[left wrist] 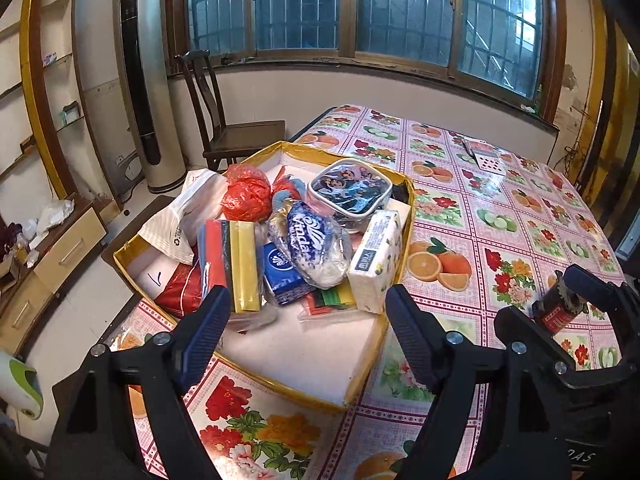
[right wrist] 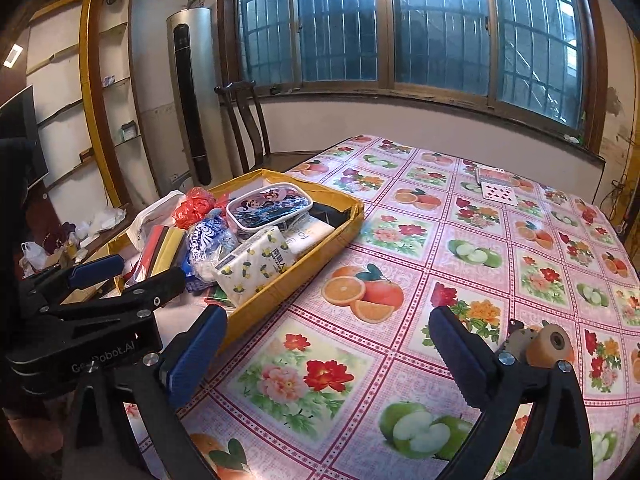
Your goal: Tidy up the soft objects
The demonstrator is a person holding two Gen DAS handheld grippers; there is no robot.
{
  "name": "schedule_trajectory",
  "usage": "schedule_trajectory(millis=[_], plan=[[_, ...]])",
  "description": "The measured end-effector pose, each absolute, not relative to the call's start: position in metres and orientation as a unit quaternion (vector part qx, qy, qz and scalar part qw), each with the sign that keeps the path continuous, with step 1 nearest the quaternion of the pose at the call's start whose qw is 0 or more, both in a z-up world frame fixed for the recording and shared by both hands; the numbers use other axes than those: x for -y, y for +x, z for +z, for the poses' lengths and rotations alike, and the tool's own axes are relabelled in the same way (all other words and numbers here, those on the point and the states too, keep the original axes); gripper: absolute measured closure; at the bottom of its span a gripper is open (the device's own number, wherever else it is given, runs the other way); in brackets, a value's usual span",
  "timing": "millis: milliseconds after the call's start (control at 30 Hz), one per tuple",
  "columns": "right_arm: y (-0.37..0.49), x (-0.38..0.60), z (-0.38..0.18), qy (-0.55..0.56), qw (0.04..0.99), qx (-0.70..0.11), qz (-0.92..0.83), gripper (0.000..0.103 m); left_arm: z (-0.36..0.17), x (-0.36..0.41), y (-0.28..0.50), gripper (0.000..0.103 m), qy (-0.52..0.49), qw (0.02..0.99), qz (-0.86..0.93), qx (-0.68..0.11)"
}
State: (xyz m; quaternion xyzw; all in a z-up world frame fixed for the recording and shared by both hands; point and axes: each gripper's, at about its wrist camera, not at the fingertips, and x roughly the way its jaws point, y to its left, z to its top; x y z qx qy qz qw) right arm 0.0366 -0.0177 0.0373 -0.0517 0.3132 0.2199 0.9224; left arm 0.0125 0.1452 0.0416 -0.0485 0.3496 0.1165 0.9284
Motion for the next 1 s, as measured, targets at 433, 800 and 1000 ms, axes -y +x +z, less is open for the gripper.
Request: schedule_trajectory(millis=[433,800,1000], plan=[[0.005,0.074,0.031,-0.022,0.936,-0.286,0.203,0.001,0.045,-0.105,-0.001,0.016,-0.043,0.940,0.064,-0.332],[0.004,0.099,0.026,-0.001,0.937,-0.293,0.192,0.001,0.037,-0.089,-0.001,0.016,0.009,0.938,0.065,-0.341],[0.002,0.093,0.025,-0.006,0.936,-0.291,0.198,0.001,0.043,-0.090,-0.005,0.016,-0.005,0.945,0.035,-0.325]])
